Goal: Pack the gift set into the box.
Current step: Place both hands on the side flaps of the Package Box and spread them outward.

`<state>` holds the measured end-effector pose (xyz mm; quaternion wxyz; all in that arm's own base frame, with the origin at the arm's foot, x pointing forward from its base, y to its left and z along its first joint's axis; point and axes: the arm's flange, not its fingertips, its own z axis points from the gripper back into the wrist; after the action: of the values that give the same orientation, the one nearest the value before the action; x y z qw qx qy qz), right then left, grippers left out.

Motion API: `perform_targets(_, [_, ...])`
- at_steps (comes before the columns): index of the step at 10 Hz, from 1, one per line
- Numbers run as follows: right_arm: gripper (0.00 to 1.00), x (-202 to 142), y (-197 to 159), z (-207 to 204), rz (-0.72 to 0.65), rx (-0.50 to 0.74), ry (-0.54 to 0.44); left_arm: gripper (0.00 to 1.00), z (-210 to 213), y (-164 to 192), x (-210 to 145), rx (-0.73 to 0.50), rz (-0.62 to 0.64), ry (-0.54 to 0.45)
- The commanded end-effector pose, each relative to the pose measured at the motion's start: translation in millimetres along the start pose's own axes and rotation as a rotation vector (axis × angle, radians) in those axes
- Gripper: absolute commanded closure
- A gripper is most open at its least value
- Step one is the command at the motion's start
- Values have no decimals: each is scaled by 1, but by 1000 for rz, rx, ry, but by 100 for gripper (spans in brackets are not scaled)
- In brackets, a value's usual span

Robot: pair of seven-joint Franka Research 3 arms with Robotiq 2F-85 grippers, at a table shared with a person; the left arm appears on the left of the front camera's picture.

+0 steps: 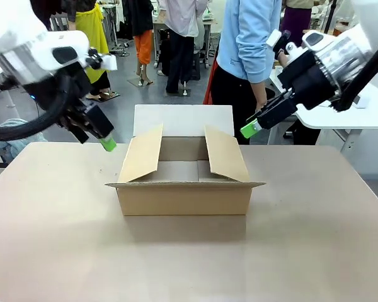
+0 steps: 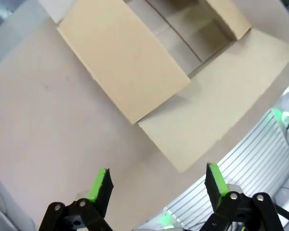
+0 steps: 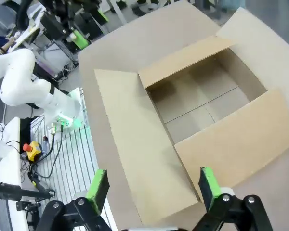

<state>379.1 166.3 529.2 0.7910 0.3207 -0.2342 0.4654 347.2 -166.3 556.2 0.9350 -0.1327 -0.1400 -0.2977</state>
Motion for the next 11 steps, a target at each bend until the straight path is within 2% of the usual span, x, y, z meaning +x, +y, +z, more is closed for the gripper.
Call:
perform_targets(1, [0,24,-15,-34,342,118,29,0,-15,-6,4,8,-8,31])
perform_targets(2, [0,39,-36,-65,563,204,30,0,-27,-22,38,-18,171,35])
perform_targets(3, [0,42,-55,-80,644,159,17,0,-38,-30,62,-19,346,20])
perform_targets(4, [0,40,-72,-89,716,181,-36,0,-50,-41,80,-7,432,19])
perform_targets(5, [0,35,-89,-97,719,173,-56,0,-63,-55,93,33,471,27])
perform_targets(7, [0,19,-116,-94,631,198,-159,0,-86,-67,111,148,557,10])
perform_targets(9, [0,1,-123,-84,599,211,-199,0,-100,-60,124,205,624,12])
perform_targets(11, [0,-15,-122,-79,586,176,-183,0,-116,-59,143,253,656,26])
